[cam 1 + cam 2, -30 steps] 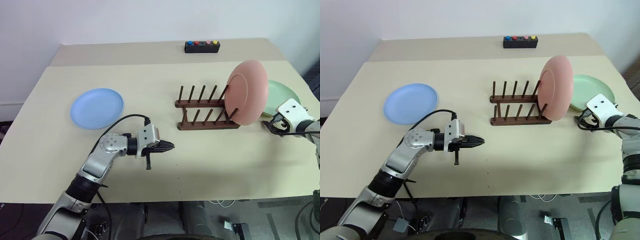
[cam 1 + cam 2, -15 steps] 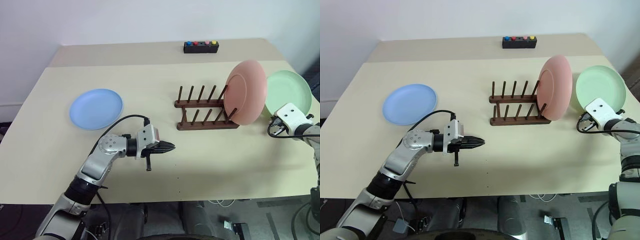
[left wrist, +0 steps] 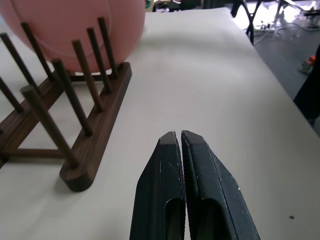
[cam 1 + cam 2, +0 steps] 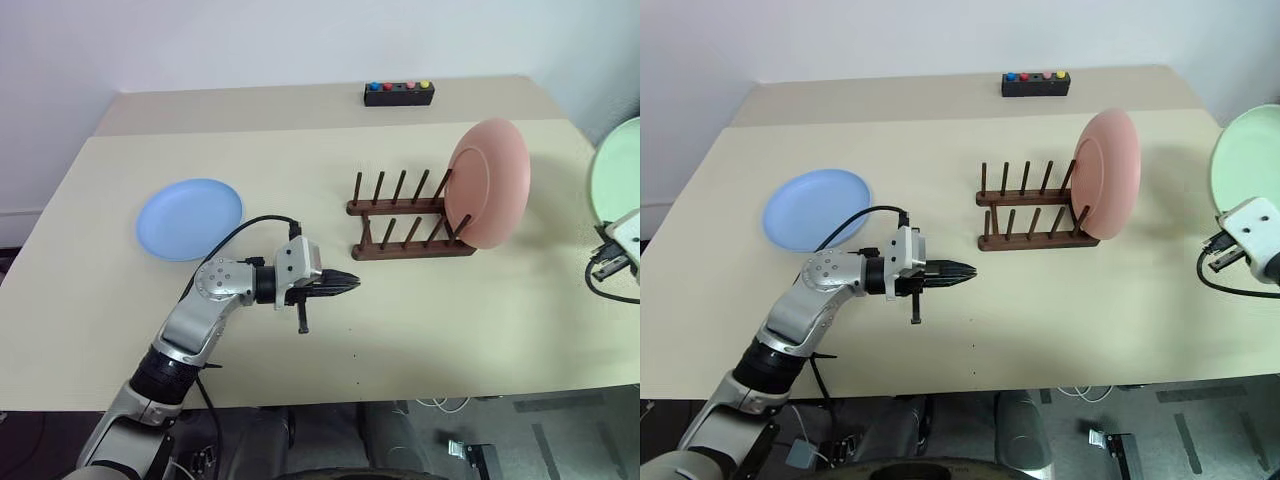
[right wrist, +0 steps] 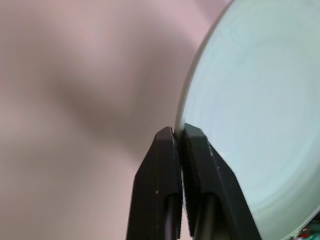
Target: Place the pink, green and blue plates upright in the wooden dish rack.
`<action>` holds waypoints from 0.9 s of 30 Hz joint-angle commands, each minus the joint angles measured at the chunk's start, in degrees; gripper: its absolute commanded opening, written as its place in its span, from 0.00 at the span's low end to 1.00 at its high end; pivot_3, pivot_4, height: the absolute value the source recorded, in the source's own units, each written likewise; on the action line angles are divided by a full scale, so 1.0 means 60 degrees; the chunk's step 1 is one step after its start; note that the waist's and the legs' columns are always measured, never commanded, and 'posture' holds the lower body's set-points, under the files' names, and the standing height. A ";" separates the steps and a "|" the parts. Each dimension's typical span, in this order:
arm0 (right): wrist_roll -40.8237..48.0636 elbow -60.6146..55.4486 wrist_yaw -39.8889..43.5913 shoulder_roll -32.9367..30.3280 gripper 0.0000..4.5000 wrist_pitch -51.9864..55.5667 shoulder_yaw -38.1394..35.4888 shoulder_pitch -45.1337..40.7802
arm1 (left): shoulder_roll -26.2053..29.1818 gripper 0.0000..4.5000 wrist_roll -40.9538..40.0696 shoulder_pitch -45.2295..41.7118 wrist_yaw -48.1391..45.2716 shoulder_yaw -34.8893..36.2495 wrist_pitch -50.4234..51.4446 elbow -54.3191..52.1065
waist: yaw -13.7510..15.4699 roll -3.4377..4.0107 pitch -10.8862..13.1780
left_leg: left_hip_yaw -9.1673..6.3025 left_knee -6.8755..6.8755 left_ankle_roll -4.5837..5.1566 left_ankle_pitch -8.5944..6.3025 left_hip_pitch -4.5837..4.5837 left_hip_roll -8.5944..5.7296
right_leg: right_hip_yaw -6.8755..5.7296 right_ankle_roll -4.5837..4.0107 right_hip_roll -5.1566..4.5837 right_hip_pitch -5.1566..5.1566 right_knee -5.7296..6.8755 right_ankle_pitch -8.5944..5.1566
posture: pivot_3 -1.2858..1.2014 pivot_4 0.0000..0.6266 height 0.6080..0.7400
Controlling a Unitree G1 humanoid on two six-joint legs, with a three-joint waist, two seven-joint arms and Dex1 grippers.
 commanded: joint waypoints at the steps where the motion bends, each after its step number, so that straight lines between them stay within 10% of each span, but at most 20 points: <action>1: 0.0497 -0.1703 0.0118 -0.0200 0.02 0.0658 -0.1215 0.0249 | -0.0085 0.02 -0.0631 -0.0091 0.0086 0.0264 0.0468 -0.0717 | 0.0004 -0.0003 0.0001 | 0.0000 0.0002 0.0000 0.0000 0.0000 0.0000 | 0.0000 0.0000 0.0000 0.0002 0.0000 0.0000 | 0.52 0.24 1.00; 11: 0.2060 -0.4511 0.0993 -0.0298 0.02 0.2020 -0.1843 -0.0841 | 0.0321 0.02 -0.0783 -0.0017 0.0216 0.0588 0.0731 -0.0767 | 0.0023 -0.0003 0.0002 | 0.0000 0.0006 0.0000 0.0000 0.0000 0.0002 | -0.0001 0.0000 0.0000 0.0004 -0.0001 0.0000 | 0.52 0.24 1.00; 27: 0.9372 -0.7073 0.1204 0.1163 0.02 0.6210 -0.0242 -0.4949 | 0.0759 0.02 -0.0486 0.0455 0.0270 0.0879 0.0041 -0.0066 | 0.0250 -0.0016 0.0010 | -0.0005 -0.0008 0.0003 -0.0002 -0.0022 0.0011 | -0.0008 -0.0004 -0.0001 -0.0019 -0.0015 0.0001 | 0.52 0.24 1.00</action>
